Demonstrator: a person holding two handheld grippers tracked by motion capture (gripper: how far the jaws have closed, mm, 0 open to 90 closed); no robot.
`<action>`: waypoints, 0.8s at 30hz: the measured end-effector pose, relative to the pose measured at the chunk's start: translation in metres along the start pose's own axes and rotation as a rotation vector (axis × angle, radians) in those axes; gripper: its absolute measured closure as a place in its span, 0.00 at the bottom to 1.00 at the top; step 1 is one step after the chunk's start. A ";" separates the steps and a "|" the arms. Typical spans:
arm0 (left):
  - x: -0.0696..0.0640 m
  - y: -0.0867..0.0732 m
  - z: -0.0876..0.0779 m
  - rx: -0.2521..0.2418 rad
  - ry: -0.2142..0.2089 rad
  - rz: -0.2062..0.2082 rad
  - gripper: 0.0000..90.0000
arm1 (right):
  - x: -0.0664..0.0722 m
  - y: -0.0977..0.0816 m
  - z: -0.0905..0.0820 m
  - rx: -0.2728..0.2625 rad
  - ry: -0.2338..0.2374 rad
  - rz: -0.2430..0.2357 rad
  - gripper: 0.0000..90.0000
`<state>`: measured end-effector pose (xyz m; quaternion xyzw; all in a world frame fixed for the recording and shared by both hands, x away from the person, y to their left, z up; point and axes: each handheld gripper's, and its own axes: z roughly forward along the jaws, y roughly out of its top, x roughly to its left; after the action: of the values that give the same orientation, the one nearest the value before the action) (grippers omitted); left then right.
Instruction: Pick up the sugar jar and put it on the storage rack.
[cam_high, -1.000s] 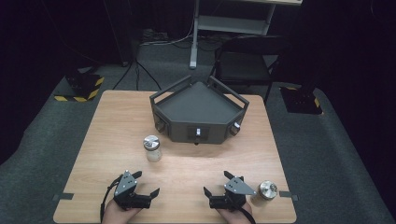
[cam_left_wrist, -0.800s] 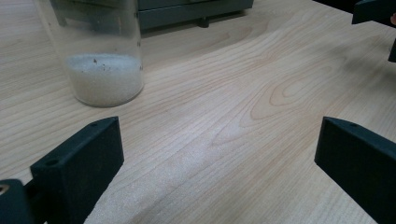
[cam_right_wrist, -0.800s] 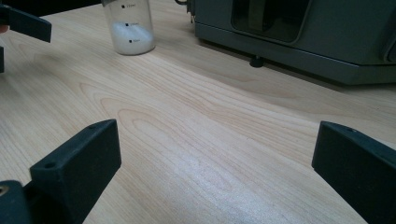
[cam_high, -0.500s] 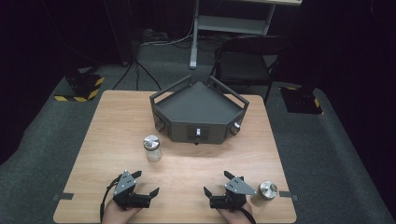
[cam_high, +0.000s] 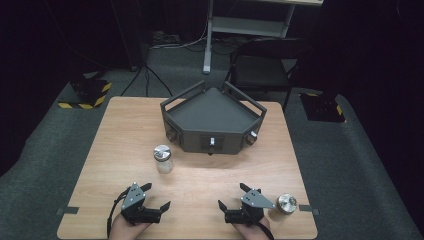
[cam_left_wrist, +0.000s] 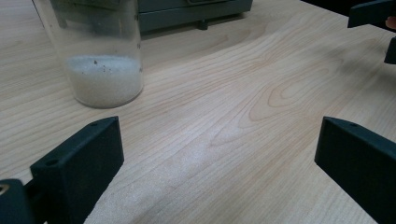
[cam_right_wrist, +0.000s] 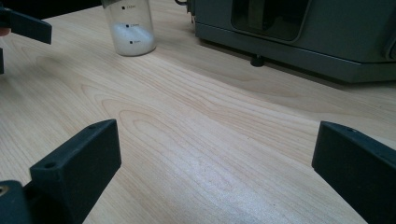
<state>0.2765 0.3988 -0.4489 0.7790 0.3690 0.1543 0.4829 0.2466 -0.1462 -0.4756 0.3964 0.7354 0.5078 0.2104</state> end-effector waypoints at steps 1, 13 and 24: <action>0.000 0.000 0.000 0.000 0.000 0.000 0.02 | 0.000 0.000 0.000 0.000 0.000 0.000 0.01; 0.002 0.002 -0.006 -0.044 0.011 -0.001 0.02 | 0.000 0.000 0.000 0.002 0.002 -0.008 0.01; 0.008 0.011 -0.010 -0.060 0.030 -0.008 0.02 | -0.001 0.000 0.000 0.002 0.007 -0.004 0.01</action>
<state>0.2804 0.4079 -0.4354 0.7603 0.3743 0.1751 0.5012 0.2476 -0.1467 -0.4754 0.3934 0.7375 0.5078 0.2084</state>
